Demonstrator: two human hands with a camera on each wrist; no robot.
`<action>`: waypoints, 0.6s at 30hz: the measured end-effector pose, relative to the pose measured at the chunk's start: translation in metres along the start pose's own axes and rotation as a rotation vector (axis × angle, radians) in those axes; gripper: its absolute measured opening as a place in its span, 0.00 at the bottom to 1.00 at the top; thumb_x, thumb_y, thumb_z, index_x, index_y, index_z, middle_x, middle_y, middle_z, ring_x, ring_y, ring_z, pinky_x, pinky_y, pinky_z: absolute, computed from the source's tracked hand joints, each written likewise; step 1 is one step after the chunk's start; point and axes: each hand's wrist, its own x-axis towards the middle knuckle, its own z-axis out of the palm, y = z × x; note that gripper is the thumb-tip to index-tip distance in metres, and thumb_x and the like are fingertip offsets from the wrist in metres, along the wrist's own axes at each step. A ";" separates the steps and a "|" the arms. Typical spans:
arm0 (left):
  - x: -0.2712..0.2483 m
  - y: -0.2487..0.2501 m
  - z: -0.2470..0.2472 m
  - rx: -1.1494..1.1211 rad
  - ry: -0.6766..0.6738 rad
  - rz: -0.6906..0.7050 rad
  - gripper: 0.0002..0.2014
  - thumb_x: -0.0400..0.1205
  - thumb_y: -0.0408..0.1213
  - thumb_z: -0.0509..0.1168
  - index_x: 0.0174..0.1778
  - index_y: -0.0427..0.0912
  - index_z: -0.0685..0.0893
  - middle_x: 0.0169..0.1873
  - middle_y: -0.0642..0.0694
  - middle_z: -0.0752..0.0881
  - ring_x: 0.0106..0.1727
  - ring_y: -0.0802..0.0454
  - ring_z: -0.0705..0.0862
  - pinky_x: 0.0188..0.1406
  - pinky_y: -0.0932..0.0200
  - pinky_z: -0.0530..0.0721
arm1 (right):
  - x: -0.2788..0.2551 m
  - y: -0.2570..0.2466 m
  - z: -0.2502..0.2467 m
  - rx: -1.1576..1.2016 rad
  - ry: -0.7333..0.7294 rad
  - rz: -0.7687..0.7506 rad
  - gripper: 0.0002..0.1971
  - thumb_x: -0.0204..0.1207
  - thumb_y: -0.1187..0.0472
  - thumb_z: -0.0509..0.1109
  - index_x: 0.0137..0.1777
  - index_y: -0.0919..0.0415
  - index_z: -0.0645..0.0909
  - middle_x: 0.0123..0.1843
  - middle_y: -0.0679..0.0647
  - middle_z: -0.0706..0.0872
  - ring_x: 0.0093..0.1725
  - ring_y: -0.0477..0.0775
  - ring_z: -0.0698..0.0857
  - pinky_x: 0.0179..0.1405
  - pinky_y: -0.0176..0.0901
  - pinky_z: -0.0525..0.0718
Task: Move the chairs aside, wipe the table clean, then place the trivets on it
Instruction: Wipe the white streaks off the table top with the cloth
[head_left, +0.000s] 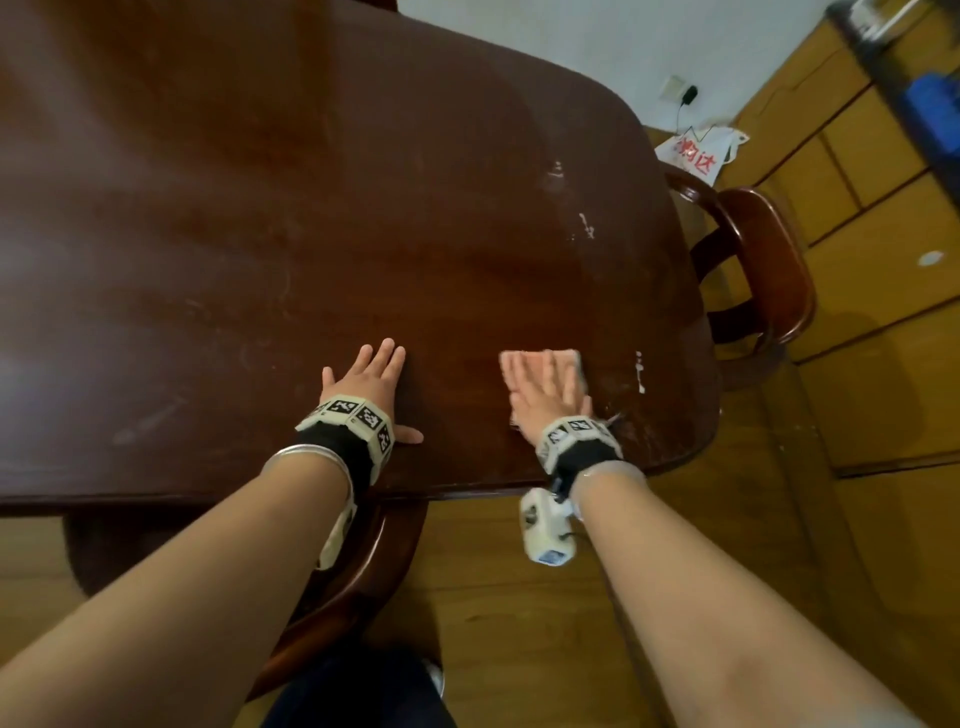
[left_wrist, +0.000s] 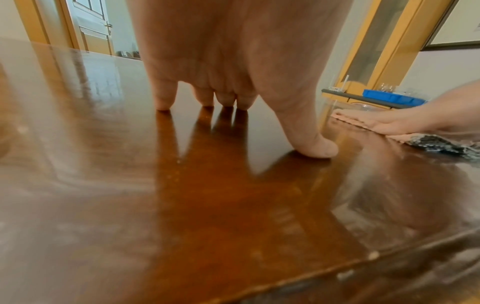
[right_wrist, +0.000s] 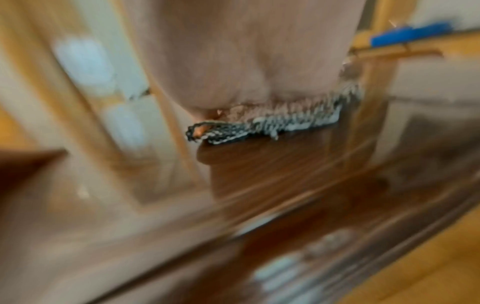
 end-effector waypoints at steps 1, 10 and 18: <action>0.000 0.000 0.000 -0.002 0.001 -0.005 0.60 0.69 0.62 0.72 0.83 0.49 0.35 0.82 0.54 0.33 0.84 0.49 0.37 0.78 0.33 0.46 | -0.007 -0.019 0.004 -0.005 -0.009 -0.050 0.28 0.88 0.50 0.45 0.81 0.30 0.37 0.84 0.44 0.29 0.83 0.59 0.28 0.78 0.67 0.35; -0.013 0.017 0.009 -0.013 -0.002 -0.074 0.63 0.66 0.61 0.75 0.83 0.48 0.36 0.82 0.54 0.34 0.84 0.47 0.37 0.78 0.31 0.51 | -0.052 0.036 0.028 -0.169 0.006 -0.300 0.28 0.88 0.50 0.45 0.80 0.28 0.35 0.84 0.37 0.30 0.83 0.50 0.31 0.80 0.58 0.36; -0.020 0.058 0.032 -0.007 0.003 -0.026 0.62 0.67 0.61 0.75 0.83 0.48 0.37 0.82 0.54 0.35 0.83 0.44 0.36 0.78 0.33 0.47 | -0.046 0.018 0.029 -0.033 0.006 -0.194 0.30 0.88 0.52 0.48 0.81 0.30 0.36 0.83 0.41 0.27 0.82 0.56 0.26 0.79 0.64 0.31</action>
